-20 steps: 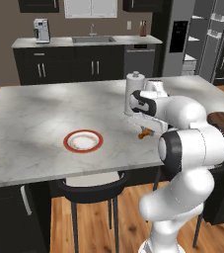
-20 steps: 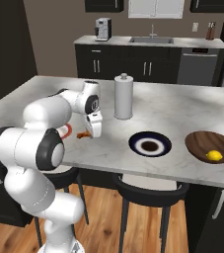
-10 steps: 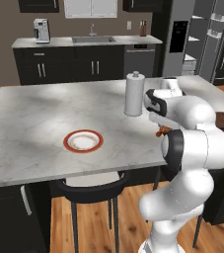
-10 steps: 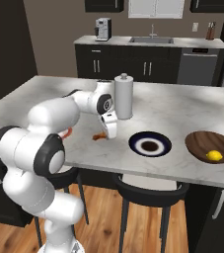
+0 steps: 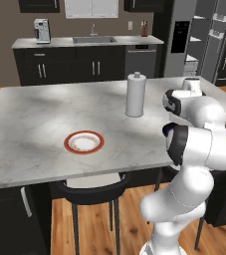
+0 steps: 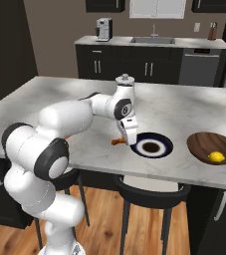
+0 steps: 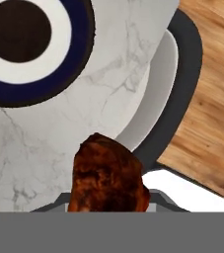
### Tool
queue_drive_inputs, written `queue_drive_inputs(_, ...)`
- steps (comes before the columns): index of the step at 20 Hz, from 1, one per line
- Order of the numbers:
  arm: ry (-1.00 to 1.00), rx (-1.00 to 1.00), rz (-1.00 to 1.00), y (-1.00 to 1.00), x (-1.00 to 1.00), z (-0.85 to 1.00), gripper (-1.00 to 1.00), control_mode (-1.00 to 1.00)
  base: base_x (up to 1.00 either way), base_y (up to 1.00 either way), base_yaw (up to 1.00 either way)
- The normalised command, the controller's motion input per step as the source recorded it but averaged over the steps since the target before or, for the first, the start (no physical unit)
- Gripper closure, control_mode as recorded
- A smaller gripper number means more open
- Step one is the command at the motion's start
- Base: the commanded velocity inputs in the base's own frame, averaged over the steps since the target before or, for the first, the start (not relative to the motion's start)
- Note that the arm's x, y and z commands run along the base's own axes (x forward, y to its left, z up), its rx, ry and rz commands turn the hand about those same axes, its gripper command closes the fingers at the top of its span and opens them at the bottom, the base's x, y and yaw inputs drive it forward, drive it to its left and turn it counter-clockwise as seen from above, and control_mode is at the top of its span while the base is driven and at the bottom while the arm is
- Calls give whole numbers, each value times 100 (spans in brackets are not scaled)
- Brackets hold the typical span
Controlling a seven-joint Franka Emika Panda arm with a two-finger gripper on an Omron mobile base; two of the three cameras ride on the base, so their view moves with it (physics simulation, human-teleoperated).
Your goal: Pick the chicken drumstick and lemon from their plates and place them in the bowl. Then put the bowl in the fridge.
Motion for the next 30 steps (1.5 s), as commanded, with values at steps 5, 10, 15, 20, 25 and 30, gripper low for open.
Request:
queue_drive_inputs(5, 0, 0, -14, -71, 0, 7, 100, -100, 0, 0, 0)
queue_drive_inputs(10, -2, 1, 0, -68, 4, 6, 100, -100, 0, 0, 0)
queue_drive_inputs(15, 0, 0, 0, -65, 16, 4, 100, -100, 0, 0, 0)
queue_drive_inputs(20, 0, 0, 0, -62, 22, 5, 100, -100, 0, 0, 0)
queue_drive_inputs(25, 0, 2, -1, -59, 23, 3, 100, -100, 0, 0, 0)
queue_drive_inputs(30, -6, 3, 0, -49, 16, -3, 100, -100, 0, 0, 0)
